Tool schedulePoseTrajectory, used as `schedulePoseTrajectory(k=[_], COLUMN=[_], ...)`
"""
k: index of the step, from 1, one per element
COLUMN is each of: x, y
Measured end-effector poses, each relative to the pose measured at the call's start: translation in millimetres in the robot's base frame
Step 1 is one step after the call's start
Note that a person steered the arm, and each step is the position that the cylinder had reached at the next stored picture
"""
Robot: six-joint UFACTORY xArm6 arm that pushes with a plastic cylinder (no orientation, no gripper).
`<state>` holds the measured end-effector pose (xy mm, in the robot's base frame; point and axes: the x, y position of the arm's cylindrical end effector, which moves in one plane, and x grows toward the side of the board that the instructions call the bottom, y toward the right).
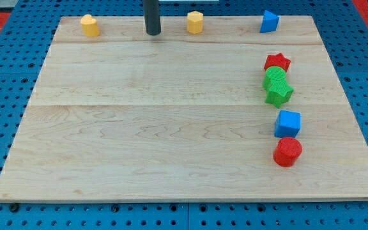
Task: Push the hexagon to the top of the red star
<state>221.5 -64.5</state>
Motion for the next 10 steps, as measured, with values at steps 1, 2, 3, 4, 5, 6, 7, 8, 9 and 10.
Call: schedulePoseTrajectory(k=[1,2,3,4,5,6,7,8,9,10], x=[-29.3,-26.1,10.4,2.5,25.1,57.9,59.0,100.7,113.7,101.4], y=[35.4,69.8,163.7,171.2,181.4,204.2,171.4,168.2,192.2,194.4])
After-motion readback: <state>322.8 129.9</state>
